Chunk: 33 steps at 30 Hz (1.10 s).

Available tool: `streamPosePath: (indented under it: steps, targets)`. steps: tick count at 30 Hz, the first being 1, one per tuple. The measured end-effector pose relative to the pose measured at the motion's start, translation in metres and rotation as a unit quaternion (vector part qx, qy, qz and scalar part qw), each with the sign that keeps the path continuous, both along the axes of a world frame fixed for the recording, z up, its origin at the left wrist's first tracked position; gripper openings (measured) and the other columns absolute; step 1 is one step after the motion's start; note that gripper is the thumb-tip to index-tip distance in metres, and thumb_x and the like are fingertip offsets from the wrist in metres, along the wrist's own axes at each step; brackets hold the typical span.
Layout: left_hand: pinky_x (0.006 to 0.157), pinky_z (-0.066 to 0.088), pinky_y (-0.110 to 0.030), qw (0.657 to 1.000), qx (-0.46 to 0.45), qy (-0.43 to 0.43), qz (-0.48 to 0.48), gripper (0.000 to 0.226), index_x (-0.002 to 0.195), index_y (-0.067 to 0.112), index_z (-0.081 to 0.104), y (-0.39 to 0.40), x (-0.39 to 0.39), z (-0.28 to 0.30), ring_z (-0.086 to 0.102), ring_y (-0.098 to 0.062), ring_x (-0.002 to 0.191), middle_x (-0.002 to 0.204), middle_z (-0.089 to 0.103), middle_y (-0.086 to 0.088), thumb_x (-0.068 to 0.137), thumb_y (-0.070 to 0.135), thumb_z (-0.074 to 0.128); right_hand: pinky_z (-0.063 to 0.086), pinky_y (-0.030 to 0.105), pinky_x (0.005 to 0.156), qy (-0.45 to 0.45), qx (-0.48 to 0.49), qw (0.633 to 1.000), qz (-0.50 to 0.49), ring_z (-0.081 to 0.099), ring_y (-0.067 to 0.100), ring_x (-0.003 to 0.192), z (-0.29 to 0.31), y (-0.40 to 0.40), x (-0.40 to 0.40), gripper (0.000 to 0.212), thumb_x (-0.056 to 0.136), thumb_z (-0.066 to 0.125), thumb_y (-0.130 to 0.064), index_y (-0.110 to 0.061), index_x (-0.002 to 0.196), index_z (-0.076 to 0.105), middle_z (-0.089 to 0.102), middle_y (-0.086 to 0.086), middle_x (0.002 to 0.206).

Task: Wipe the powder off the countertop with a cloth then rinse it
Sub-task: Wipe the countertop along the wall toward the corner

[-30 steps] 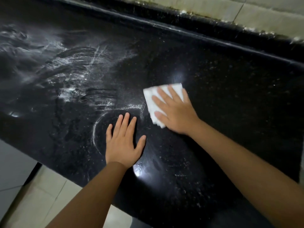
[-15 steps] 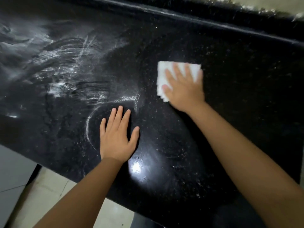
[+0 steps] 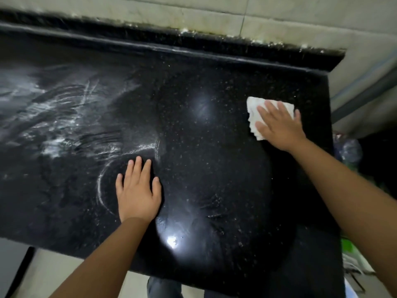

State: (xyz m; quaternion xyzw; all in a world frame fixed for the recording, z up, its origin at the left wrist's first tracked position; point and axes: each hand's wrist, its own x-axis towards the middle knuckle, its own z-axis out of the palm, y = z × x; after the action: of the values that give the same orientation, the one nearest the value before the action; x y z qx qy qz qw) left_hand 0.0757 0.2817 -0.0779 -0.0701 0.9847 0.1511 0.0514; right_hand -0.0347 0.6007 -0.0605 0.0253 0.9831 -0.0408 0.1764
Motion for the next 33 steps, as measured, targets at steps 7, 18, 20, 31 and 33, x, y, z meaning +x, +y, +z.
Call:
streamPosePath:
  steps: [7, 18, 20, 31, 33]
  targets:
    - [0.113, -0.006, -0.039, 1.000, 0.004, -0.020, -0.016, 0.067, 0.145, 0.015, 0.022, -0.001, 0.002, 0.005, 0.001, -0.017, 0.143, 0.155, 0.011, -0.004, 0.083, 0.039, 0.011, -0.004, 0.049, 0.113, -0.011, 0.026, 0.994, -0.108, -0.009, 0.022, 0.144, -0.001, -0.057, 0.115, 0.059, 0.093, 0.003, -0.050, -0.030, 0.148, 0.000, -0.011, -0.005, 0.157]
    - [0.113, -0.002, -0.044, 0.990, 0.003, -0.074, -0.120, 0.054, 0.147, 0.018, 0.007, -0.025, 0.008, 0.022, -0.010, -0.018, 0.142, 0.156, -0.004, -0.003, 0.099, 0.036, 0.022, 0.004, 0.051, 0.107, 0.065, -0.004, 0.994, -0.083, 0.017, 0.025, 0.138, -0.016, -0.213, 0.250, 0.052, 0.098, 0.002, -0.044, -0.028, 0.129, 0.040, 0.042, -0.001, 0.140]
    - [0.114, -0.001, -0.044, 0.984, -0.015, -0.060, -0.166, 0.053, 0.147, 0.019, 0.008, -0.039, 0.016, 0.020, -0.008, -0.018, 0.143, 0.156, -0.002, -0.004, 0.099, 0.036, 0.023, 0.013, 0.055, 0.104, 0.063, 0.023, 0.988, -0.141, 0.030, 0.027, 0.131, -0.016, -0.184, 0.272, 0.053, 0.098, 0.002, -0.045, -0.028, 0.128, 0.041, 0.040, -0.002, 0.138]
    - [0.105, 0.018, -0.052, 0.967, 0.027, 0.045, -0.249, 0.066, 0.129, 0.005, 0.050, -0.096, 0.031, 0.020, 0.019, -0.018, 0.131, 0.140, 0.042, -0.015, 0.084, 0.043, 0.019, -0.009, 0.052, 0.112, 0.025, -0.018, 0.867, -0.497, -0.012, 0.029, 0.143, 0.009, -0.093, 0.174, 0.053, 0.099, 0.015, -0.043, -0.028, 0.149, 0.003, -0.009, -0.001, 0.157]
    - [0.108, 0.012, -0.050, 0.972, 0.034, 0.033, -0.232, 0.072, 0.134, 0.006, 0.045, -0.113, 0.030, 0.020, 0.013, -0.014, 0.132, 0.145, 0.036, -0.013, 0.083, 0.047, 0.015, -0.009, 0.052, 0.112, 0.022, -0.016, 0.904, -0.428, -0.012, 0.027, 0.143, 0.004, -0.125, 0.161, 0.053, 0.099, 0.014, -0.043, -0.029, 0.148, 0.000, -0.009, -0.001, 0.157]
